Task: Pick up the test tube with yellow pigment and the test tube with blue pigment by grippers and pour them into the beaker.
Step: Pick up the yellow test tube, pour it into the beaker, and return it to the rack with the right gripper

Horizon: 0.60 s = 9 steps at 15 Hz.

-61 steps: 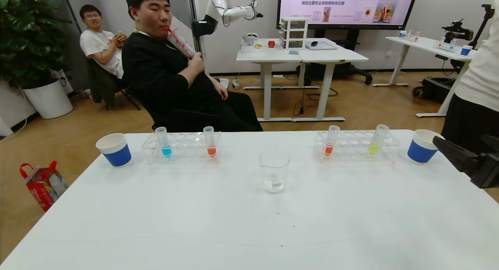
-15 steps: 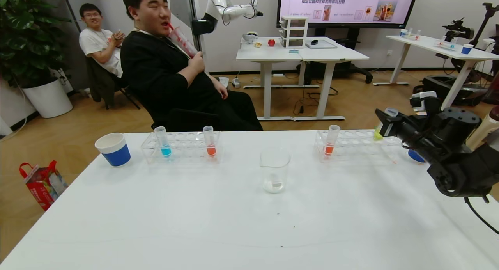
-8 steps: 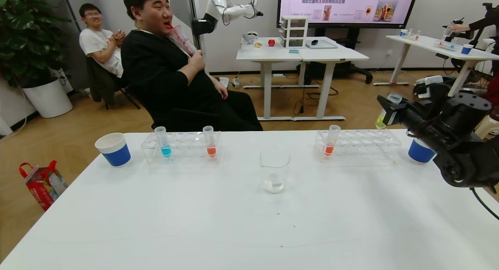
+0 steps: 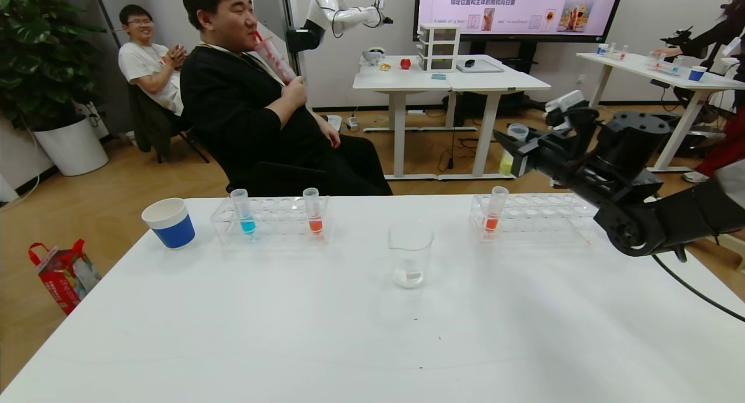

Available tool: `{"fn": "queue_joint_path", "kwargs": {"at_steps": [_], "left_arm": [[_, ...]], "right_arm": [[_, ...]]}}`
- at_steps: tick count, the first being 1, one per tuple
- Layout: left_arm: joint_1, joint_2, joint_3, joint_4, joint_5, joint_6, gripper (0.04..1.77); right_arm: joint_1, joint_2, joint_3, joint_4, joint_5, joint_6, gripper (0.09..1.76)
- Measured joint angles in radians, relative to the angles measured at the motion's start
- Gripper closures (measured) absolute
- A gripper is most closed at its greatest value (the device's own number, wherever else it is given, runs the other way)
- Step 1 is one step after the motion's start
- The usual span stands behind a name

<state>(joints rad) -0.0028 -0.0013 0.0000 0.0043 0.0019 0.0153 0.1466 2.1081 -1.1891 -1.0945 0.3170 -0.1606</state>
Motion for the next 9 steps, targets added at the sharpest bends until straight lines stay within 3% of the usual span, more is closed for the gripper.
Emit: {"fn": "queue_joint_path", "kwargs": {"at_steps": [5, 9], "left_arm": [[0.000, 0.000, 0.000, 0.001, 0.000, 0.000, 0.06], [0.000, 0.000, 0.000, 0.000, 0.000, 0.000, 0.06]], "right_arm": [[0.144, 0.074, -0.141, 0.018, 0.095, -0.154, 1.34], [0.181, 0.140, -0.192, 0.000, 0.238, -0.288, 1.34]]}}
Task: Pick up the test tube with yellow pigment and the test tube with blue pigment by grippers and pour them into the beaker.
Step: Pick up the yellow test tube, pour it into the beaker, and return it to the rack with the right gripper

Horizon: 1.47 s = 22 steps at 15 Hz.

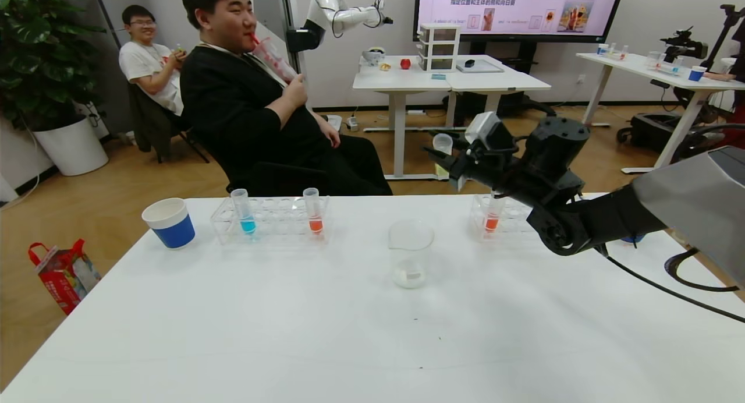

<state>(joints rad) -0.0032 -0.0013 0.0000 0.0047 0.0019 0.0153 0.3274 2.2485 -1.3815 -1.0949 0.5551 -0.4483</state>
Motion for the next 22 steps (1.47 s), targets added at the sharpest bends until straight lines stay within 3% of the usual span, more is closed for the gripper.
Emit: {"fn": "queue_joint_path", "kwargs": {"at_steps": [2, 7, 13, 18, 22], "left_arm": [[0.000, 0.000, 0.000, 0.000, 0.000, 0.000, 0.06], [0.000, 0.000, 0.000, 0.000, 0.000, 0.000, 0.06], [0.000, 0.000, 0.000, 0.000, 0.000, 0.000, 0.06], [0.000, 0.000, 0.000, 0.000, 0.000, 0.000, 0.06], [0.000, 0.000, 0.000, 0.000, 0.000, 0.000, 0.06]], "right_arm": [[0.011, 0.016, 0.031, -0.053, 0.070, -0.074, 1.34], [0.063, 0.023, 0.124, -0.106, 0.113, -0.279, 1.34], [0.053, 0.029, 0.114, -0.107, 0.154, -0.460, 1.34], [0.040, 0.040, 0.105, -0.106, 0.270, -0.659, 1.34], [0.037, 0.048, 0.103, -0.106, 0.298, -0.760, 1.34]]}}
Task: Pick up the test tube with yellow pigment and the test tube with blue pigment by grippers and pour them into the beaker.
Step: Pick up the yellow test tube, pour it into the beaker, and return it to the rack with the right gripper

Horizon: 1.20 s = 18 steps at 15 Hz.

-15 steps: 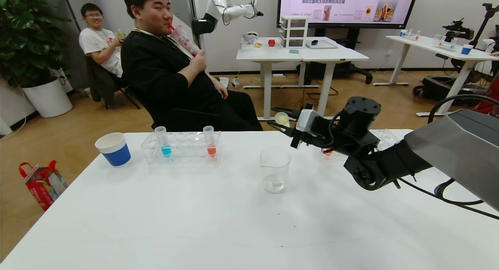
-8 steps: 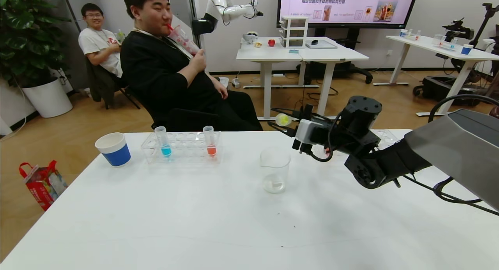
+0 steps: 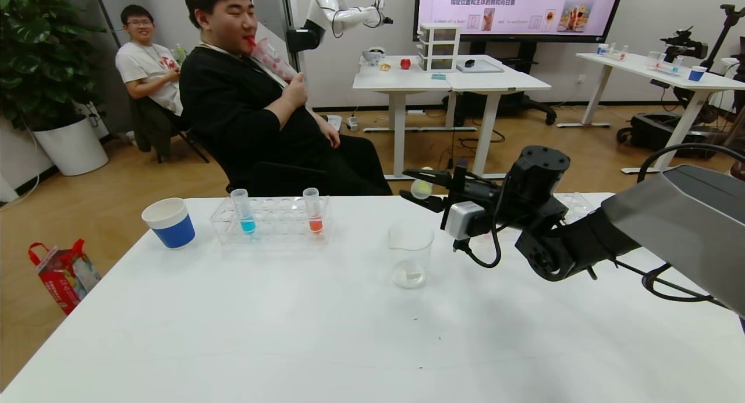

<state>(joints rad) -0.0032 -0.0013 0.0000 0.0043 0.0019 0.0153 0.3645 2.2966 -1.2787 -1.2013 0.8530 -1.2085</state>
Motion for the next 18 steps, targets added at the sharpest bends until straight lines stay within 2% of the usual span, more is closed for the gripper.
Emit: {"fn": "queue_joint_path", "kwargs": {"at_steps": [6, 14, 18], "left_arm": [[0.000, 0.000, 0.000, 0.000, 0.000, 0.000, 0.06], [0.000, 0.000, 0.000, 0.000, 0.000, 0.000, 0.06], [0.000, 0.000, 0.000, 0.000, 0.001, 0.000, 0.06]], "right_arm": [[-0.008, 0.013, 0.000, 0.004, -0.001, -0.116, 1.34], [-0.017, 0.028, -0.003, 0.000, -0.008, -0.209, 1.34], [-0.027, 0.030, -0.039, 0.001, -0.008, -0.309, 1.34]]}}
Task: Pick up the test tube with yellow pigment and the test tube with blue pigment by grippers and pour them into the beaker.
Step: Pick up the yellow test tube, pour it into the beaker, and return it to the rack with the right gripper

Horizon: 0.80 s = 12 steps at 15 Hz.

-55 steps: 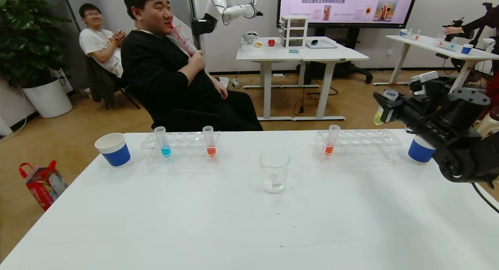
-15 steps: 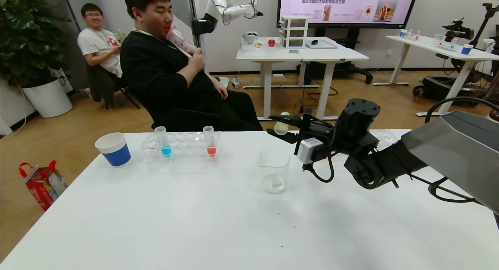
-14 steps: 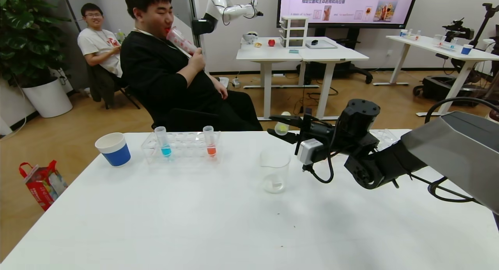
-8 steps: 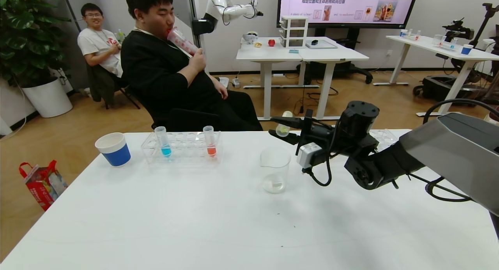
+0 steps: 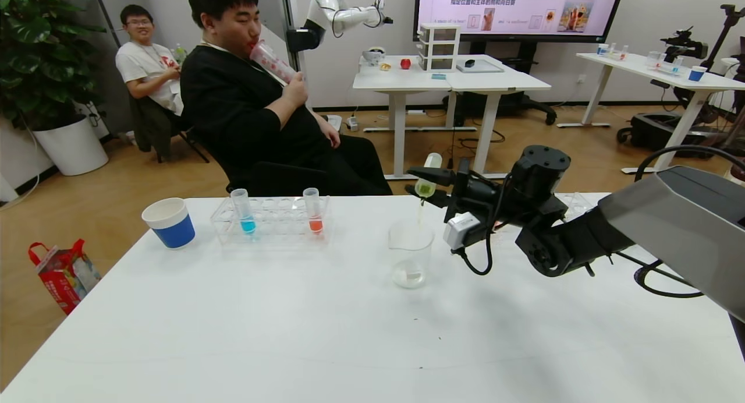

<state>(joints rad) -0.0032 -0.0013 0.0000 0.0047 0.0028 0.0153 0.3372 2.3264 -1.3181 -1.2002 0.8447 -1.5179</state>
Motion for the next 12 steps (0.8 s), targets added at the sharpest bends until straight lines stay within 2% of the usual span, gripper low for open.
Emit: {"fn": "queue_joint_path", "kwargs": {"at_steps": [12], "left_arm": [[0.000, 0.000, 0.000, 0.000, 0.000, 0.000, 0.06]], "right_arm": [[0.019, 0.019, 0.007, 0.008, 0.013, -0.214, 1.34]]}}
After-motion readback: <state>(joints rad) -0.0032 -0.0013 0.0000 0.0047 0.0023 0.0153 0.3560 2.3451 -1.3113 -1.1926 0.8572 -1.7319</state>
